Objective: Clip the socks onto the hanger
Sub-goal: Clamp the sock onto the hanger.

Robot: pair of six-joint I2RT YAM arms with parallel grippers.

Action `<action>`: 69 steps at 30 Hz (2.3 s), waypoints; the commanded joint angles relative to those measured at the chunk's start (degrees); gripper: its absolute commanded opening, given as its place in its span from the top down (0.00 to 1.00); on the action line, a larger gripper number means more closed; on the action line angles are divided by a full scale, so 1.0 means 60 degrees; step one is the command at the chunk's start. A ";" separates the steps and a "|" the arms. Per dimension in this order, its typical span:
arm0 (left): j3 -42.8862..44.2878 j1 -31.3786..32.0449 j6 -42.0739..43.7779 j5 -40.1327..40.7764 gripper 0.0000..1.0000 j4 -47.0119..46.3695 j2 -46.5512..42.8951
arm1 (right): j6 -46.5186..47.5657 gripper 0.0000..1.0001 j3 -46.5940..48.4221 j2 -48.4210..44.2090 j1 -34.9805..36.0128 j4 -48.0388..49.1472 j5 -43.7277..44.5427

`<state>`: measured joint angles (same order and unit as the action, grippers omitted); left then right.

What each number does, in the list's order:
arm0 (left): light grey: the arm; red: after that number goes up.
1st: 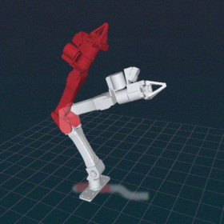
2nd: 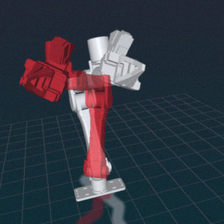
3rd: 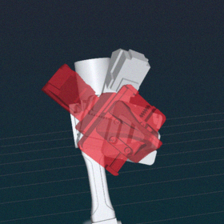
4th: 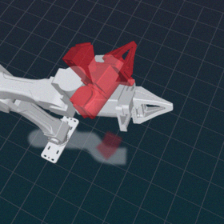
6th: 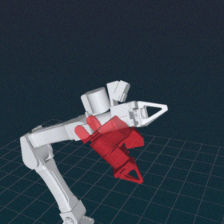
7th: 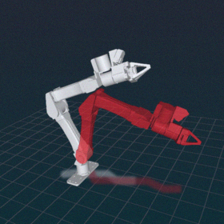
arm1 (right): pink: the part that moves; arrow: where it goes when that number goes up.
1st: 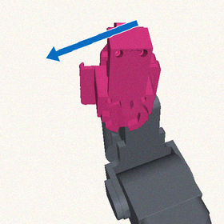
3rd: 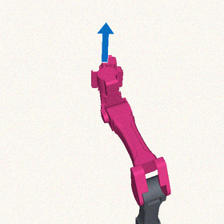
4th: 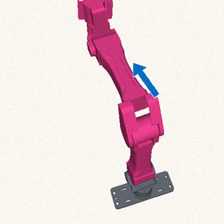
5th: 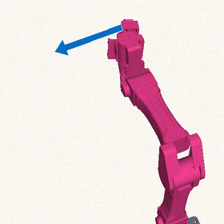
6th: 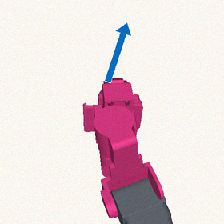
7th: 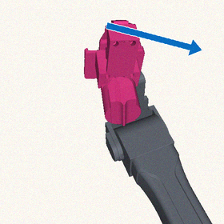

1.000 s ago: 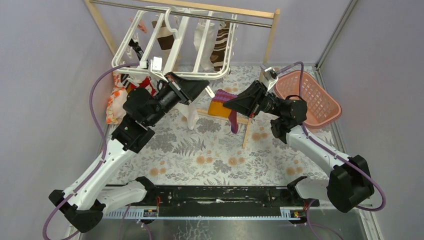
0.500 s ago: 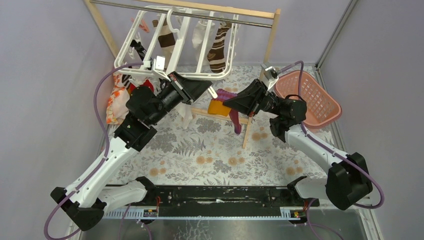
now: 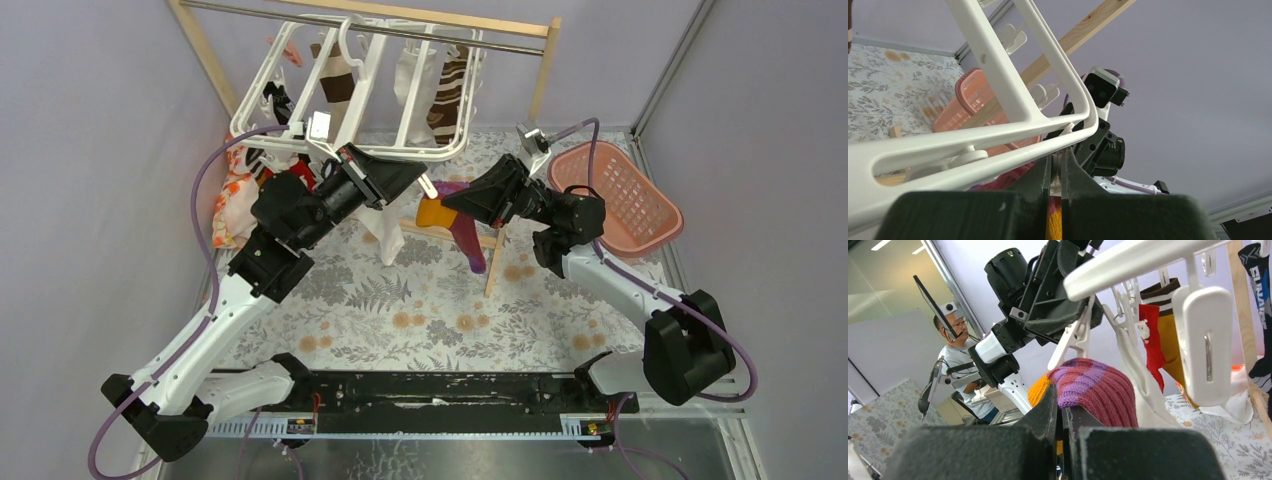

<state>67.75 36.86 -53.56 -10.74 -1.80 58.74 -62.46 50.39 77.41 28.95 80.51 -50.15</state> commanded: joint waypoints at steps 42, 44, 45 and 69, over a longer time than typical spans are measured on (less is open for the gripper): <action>0.0081 0.0009 -0.0335 -0.0418 1.00 -0.0393 -0.0360 | -0.0490 1.00 0.1146 0.0758 0.0224 0.1557 0.0538; 0.0125 0.0009 -0.0336 -0.0427 1.00 -0.0388 -0.0357 | -0.0328 1.00 0.1200 0.0730 0.0235 0.1319 0.0548; 0.0141 0.0009 -0.0332 -0.0435 1.00 -0.0377 -0.0349 | -0.0240 1.00 0.1221 0.0710 0.0252 0.1228 0.0550; -0.0013 0.0008 -0.0460 -0.0675 0.98 -0.0300 -0.0271 | -0.0064 1.00 0.1298 0.0555 0.0528 0.1024 0.0449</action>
<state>67.75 36.86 -55.86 -12.25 -3.01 57.08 -63.29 55.24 80.95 30.87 83.44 -48.49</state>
